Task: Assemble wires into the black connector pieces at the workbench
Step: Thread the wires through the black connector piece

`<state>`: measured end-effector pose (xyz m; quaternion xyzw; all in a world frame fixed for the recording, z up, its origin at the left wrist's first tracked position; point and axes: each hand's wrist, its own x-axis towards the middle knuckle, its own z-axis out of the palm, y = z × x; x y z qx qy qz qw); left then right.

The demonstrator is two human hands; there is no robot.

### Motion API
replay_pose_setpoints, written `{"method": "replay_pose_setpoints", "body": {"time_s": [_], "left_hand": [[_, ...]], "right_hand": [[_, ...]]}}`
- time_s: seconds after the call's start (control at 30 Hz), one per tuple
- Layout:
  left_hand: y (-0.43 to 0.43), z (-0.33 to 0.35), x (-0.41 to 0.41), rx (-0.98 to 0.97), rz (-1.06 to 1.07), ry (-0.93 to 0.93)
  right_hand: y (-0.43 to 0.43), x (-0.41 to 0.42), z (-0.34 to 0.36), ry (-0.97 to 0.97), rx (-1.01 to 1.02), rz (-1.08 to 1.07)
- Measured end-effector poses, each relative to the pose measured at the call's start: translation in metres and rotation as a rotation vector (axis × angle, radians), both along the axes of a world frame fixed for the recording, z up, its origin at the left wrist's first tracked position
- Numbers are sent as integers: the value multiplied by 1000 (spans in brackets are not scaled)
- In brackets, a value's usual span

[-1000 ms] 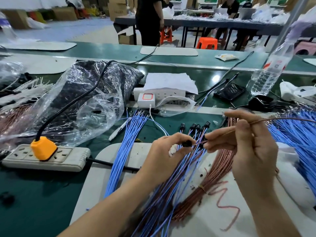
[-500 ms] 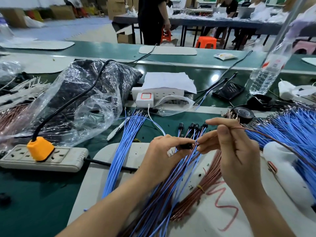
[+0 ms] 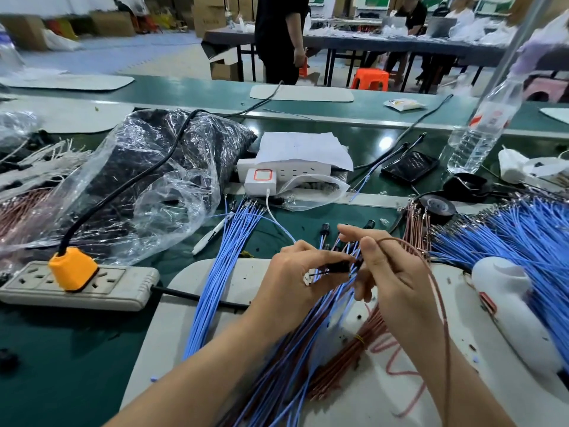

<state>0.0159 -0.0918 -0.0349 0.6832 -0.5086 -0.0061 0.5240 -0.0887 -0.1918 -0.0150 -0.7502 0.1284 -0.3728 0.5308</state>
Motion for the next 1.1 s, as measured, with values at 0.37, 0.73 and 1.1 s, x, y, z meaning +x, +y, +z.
{"method": "replay_pose_setpoints", "body": {"time_s": [0.37, 0.73, 1.1], "left_hand": [[0, -5, 8, -117, -49, 237], [-1, -3, 10, -119, -57, 487], [0, -2, 32, -279, 118, 858]], "right_hand": [[-2, 2, -11, 256, 366, 277], [2, 5, -11, 224, 321, 167], [-12, -15, 10, 701, 388, 870]]}}
